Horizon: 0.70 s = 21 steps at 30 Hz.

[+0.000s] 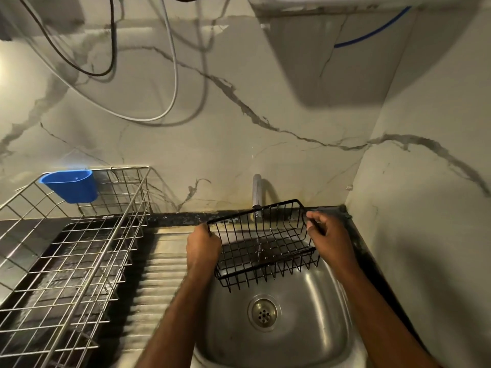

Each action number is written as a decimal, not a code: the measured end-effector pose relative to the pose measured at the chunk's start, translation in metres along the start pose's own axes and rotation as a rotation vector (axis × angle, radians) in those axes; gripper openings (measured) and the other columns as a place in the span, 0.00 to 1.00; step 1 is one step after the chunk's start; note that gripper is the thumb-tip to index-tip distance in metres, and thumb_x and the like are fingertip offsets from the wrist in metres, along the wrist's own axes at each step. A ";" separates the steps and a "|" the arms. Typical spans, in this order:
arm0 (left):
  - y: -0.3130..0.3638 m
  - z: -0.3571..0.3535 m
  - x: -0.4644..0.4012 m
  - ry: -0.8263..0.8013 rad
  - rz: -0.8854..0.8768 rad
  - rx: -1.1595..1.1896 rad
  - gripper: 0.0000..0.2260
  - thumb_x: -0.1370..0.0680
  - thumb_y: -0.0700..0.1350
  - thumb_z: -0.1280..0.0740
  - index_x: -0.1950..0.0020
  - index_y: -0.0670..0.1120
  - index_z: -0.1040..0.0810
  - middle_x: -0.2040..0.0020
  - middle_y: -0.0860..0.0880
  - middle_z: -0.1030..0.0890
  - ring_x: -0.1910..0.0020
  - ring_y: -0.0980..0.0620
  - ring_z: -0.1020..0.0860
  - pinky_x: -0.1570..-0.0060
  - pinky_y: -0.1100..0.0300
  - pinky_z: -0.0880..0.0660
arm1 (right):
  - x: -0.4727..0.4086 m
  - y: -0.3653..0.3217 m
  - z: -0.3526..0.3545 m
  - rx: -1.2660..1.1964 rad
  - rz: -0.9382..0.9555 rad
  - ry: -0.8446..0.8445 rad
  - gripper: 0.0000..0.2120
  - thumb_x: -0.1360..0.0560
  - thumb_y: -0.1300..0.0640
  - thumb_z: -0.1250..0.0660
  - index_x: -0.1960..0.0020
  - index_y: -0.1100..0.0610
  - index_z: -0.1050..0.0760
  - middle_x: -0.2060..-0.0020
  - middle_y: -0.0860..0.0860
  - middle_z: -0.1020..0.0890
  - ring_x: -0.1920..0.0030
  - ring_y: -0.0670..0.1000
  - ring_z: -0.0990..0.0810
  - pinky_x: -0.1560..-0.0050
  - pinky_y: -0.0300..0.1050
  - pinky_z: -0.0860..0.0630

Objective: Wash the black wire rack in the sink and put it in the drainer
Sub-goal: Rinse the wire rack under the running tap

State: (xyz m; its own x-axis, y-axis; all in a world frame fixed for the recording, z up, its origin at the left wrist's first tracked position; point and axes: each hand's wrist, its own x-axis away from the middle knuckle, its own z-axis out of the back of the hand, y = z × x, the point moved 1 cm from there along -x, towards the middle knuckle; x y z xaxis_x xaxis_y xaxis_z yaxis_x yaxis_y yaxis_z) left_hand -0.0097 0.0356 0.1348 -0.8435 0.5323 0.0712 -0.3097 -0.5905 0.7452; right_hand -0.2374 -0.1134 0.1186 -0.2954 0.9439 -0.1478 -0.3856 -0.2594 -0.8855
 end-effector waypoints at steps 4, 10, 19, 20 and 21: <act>0.000 -0.001 -0.001 0.021 -0.001 -0.013 0.10 0.20 0.36 0.39 0.41 0.39 0.22 0.50 0.40 0.18 0.54 0.42 0.19 0.53 0.48 0.19 | 0.010 0.001 -0.001 -0.004 -0.094 0.001 0.26 0.21 0.41 0.36 0.26 0.49 0.33 0.31 0.50 0.27 0.34 0.51 0.26 0.36 0.55 0.25; -0.002 -0.005 -0.001 0.025 -0.019 -0.033 0.12 0.19 0.35 0.38 0.38 0.38 0.22 0.50 0.41 0.19 0.54 0.43 0.19 0.53 0.49 0.19 | 0.025 0.001 -0.007 -0.293 -0.257 0.014 0.29 0.25 0.30 0.42 0.31 0.45 0.29 0.38 0.46 0.24 0.37 0.49 0.26 0.42 0.49 0.29; -0.008 -0.008 0.004 0.018 0.041 0.017 0.12 0.21 0.34 0.38 0.39 0.37 0.22 0.46 0.39 0.18 0.52 0.42 0.20 0.51 0.48 0.20 | 0.062 0.003 -0.034 -0.548 -0.547 0.059 0.44 0.29 0.26 0.41 0.20 0.39 0.54 0.19 0.52 0.47 0.24 0.63 0.39 0.32 0.68 0.35; -0.009 -0.008 0.005 0.015 0.049 0.022 0.11 0.21 0.34 0.38 0.40 0.37 0.22 0.48 0.40 0.19 0.52 0.42 0.21 0.52 0.50 0.21 | 0.064 0.002 -0.037 -0.597 -0.581 0.031 0.44 0.29 0.26 0.41 0.21 0.38 0.57 0.19 0.52 0.48 0.24 0.64 0.39 0.33 0.70 0.33; -0.009 -0.008 0.005 0.013 0.053 0.027 0.10 0.21 0.35 0.39 0.41 0.37 0.22 0.49 0.40 0.19 0.53 0.42 0.21 0.54 0.50 0.22 | 0.065 0.000 -0.039 -0.636 -0.601 0.005 0.44 0.29 0.26 0.40 0.21 0.37 0.59 0.19 0.53 0.48 0.25 0.66 0.38 0.37 0.72 0.30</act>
State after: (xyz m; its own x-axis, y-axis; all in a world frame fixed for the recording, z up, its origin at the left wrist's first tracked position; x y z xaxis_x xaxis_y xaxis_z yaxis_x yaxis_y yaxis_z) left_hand -0.0144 0.0394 0.1231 -0.8641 0.4926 0.1031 -0.2522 -0.6010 0.7584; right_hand -0.2222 -0.0445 0.0913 -0.1948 0.8853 0.4222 0.0867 0.4443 -0.8917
